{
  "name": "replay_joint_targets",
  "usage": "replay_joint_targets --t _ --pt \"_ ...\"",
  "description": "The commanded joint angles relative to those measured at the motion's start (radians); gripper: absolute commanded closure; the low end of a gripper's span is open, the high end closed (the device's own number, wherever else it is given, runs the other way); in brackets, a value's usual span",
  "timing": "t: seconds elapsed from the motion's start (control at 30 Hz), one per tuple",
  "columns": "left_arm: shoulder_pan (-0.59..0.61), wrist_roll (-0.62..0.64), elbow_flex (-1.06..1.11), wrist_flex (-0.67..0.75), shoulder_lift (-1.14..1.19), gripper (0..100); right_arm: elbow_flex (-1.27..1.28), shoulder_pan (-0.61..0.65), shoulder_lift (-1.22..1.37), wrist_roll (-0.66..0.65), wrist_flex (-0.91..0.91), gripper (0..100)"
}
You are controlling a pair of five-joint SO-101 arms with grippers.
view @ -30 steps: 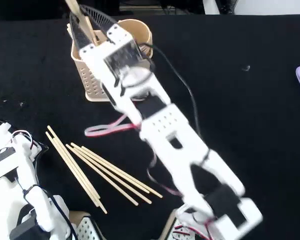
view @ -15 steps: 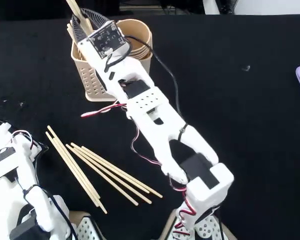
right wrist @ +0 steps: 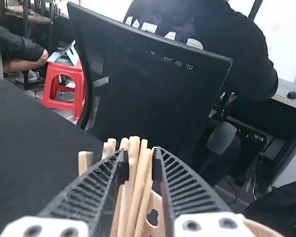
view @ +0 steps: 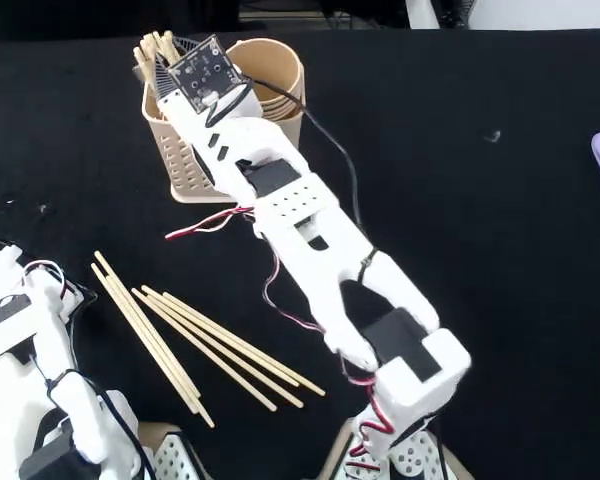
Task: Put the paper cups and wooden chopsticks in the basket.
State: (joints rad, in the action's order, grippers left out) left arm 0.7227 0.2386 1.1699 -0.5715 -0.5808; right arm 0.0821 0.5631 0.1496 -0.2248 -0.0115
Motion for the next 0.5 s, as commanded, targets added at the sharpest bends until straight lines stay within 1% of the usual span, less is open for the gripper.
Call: replay_joint_targets --t 0.0,0.13,0.27,0.37,0.47 --pt "-0.012 0.0 -0.036 0.021 -0.02 85 -0.059 0.025 -0.186 0.011 0.184 91.6" --pt "-0.012 0.0 -0.036 0.021 -0.02 85 0.022 0.069 -0.39 0.011 0.476 91.7" --pt "-0.012 0.0 -0.036 0.021 -0.02 85 0.209 0.153 -0.613 0.003 0.747 91.3" --pt "-0.012 0.0 -0.038 0.021 -0.02 85 0.407 0.212 -0.783 0.008 0.848 91.3" --pt "-0.012 0.0 -0.038 0.021 -0.02 85 0.651 0.258 -0.947 0.009 0.833 91.3"
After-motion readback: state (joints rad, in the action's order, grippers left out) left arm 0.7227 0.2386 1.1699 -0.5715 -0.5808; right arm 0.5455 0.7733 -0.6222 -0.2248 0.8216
